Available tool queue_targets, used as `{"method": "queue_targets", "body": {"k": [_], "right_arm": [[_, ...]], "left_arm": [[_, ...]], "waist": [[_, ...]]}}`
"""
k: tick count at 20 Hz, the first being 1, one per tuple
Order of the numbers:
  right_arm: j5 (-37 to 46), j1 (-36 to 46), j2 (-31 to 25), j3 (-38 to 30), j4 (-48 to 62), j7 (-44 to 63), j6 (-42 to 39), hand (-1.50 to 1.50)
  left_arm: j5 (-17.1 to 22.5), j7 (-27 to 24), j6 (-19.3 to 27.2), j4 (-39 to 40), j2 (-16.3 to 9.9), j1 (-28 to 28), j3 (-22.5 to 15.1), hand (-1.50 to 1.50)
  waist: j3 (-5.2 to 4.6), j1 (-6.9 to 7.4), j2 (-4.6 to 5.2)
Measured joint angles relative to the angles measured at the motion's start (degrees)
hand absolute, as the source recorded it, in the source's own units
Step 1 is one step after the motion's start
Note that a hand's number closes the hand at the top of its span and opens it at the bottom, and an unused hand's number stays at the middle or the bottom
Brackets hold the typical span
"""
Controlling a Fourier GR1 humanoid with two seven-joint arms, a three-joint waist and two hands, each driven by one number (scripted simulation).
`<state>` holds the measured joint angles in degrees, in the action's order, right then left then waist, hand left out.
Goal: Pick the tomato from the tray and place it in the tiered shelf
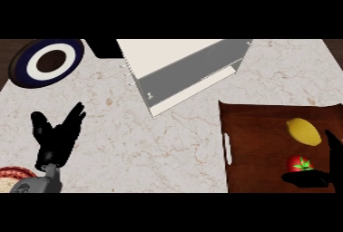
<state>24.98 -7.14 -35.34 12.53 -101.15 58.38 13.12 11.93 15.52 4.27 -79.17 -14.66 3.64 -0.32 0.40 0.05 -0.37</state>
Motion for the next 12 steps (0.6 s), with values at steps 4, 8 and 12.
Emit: {"method": "queue_targets", "body": {"k": [4, 8, 12], "right_arm": [[2.6, 0.4, 3.3, -0.2, 2.5, -1.9, 0.6, -1.5], [2.3, 2.5, 5.1, -2.1, 6.5, -4.9, -0.3, 1.5], [1.4, 2.5, 3.2, 0.2, 7.7, -8.1, -5.9, 1.5]], "left_arm": [[-0.1, -0.1, -1.0, 0.4, 0.1, 0.1, 0.6, 0.0], [-1.0, -0.6, -1.2, 0.5, 0.5, 0.0, 1.0, 0.0], [-1.0, 0.2, -1.1, 0.1, 0.8, 0.3, 1.1, 0.0]], "waist": [[0.07, -0.03, -0.07], [0.05, 0.04, -0.08], [-0.6, 0.1, -0.34]]}}
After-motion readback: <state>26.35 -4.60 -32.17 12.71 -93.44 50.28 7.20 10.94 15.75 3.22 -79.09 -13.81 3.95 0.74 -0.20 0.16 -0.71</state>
